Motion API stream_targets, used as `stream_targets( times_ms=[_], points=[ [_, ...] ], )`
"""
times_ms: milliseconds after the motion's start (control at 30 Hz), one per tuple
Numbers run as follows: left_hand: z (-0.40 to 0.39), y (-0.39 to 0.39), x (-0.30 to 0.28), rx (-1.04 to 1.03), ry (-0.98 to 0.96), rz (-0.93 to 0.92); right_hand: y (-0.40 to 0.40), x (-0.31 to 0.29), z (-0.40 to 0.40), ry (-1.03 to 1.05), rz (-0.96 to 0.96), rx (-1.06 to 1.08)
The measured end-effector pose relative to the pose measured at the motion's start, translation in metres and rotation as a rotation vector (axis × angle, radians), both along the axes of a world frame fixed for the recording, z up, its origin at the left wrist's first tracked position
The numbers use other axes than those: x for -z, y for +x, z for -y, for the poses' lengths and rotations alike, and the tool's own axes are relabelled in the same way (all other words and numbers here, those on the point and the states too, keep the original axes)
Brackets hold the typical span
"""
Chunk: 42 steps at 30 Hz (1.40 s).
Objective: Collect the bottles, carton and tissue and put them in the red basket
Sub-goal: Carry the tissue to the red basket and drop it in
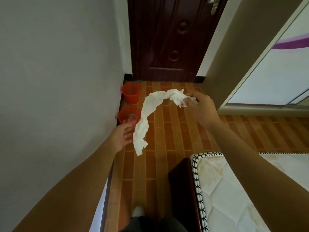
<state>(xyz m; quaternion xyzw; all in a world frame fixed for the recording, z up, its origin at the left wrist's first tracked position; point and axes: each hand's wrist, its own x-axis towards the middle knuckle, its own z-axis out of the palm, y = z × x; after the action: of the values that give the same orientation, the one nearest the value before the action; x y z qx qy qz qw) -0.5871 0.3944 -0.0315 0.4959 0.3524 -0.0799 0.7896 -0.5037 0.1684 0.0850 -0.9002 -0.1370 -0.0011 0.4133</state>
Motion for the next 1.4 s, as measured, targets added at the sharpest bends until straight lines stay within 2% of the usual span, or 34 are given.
stream_targets(
  times_ms=[367,800,1400],
  points=[
    [-0.05,0.137,0.02,0.002,0.058,-0.016,0.148,0.014,-0.034,0.024,-0.001,-0.006],
    [-0.062,0.378,0.008,-0.12,0.044,-0.001,0.411,0.014,-0.059,0.06,-0.036,-0.109],
    [-0.125,0.586,0.034,-0.269,0.004,-0.039,0.642,0.039,-0.14,0.033,-0.029,-0.302]
  ],
)
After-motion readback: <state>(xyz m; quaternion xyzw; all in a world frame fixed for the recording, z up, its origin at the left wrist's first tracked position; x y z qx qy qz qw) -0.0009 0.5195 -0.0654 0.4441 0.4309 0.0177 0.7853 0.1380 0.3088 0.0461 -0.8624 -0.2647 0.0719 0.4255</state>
